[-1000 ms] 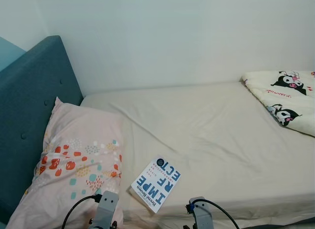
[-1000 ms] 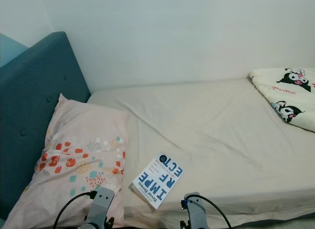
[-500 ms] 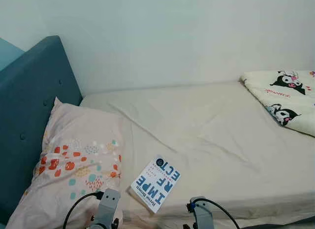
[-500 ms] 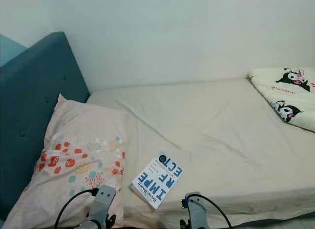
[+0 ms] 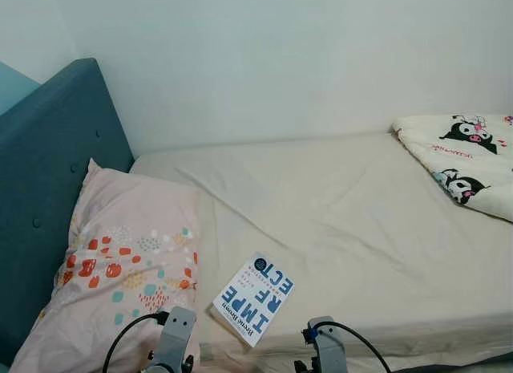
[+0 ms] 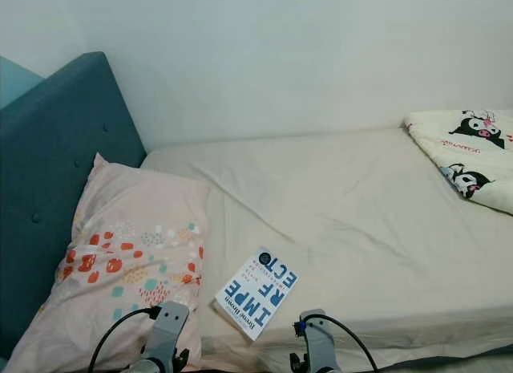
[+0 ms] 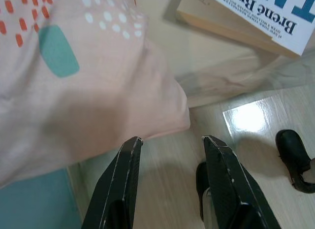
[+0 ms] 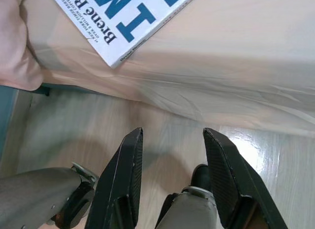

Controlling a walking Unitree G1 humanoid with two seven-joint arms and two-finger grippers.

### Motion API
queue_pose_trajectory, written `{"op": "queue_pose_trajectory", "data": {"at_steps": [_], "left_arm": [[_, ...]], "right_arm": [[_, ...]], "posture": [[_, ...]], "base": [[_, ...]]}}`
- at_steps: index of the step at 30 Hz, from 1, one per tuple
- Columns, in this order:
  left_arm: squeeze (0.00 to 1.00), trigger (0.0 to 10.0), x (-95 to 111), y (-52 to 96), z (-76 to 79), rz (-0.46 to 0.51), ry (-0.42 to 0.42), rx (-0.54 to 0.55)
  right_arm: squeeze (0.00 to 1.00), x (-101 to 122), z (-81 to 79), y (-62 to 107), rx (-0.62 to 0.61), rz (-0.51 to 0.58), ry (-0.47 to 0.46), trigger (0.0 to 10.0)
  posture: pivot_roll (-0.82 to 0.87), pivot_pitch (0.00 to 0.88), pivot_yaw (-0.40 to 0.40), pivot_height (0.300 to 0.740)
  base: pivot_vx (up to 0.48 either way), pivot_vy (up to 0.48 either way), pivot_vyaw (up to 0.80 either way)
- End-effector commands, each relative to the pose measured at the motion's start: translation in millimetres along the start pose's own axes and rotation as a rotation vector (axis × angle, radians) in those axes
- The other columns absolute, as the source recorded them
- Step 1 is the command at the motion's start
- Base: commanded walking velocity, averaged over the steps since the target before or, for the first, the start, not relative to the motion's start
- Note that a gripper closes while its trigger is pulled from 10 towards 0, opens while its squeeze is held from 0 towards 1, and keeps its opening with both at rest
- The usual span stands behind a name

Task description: Clean up the room

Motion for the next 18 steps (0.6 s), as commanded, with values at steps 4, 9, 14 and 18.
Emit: {"op": "queue_pose_trajectory", "data": {"at_steps": [4, 9, 14, 18], "left_arm": [[0.0, 10.0, -2.5, -0.1, -0.7, -0.02, 0.006, 0.001], [0.0, 10.0, -3.3, 0.0, 1.1, -0.02, 0.02, 0.004], [0.0, 10.0, -3.5, 0.1, 0.7, -0.02, 0.022, 0.005], [0.0, 10.0, -3.4, 0.1, -0.8, -0.021, 0.016, 0.006]], "right_arm": [[0.0, 3.7, -2.1, -1.1, 0.007, 0.015, -0.017, 10.0], [0.0, 6.1, -1.8, -1.1, 0.018, 0.029, -0.039, 10.0], [0.0, 6.9, -0.9, -1.0, 0.018, 0.032, -0.046, 10.0], [0.0, 7.8, -1.3, -1.0, 0.026, 0.04, -0.074, 10.0]], "posture": [[0.06, 0.0, 0.03, 0.74], [0.06, 0.0, 0.029, 0.74], [0.06, 0.0, 0.03, 0.74], [0.06, 0.0, 0.037, 0.74]], "base": [[0.0, 0.0, 0.0], [0.0, 0.0, 0.0], [0.0, 0.0, 0.0], [0.0, 0.0, 0.0]]}}
Point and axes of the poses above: a point about 5 cm out from each wrist's last joint towards the gripper, its own y axis pointing back from the gripper into the wrist, its own x axis along the axis of the wrist's last joint, z = x × y, the point moved 4 cm from there along -y, pointing out of the wrist towards the gripper, and after that the axes turned 5 degrees about y, right-handed, at the moved point
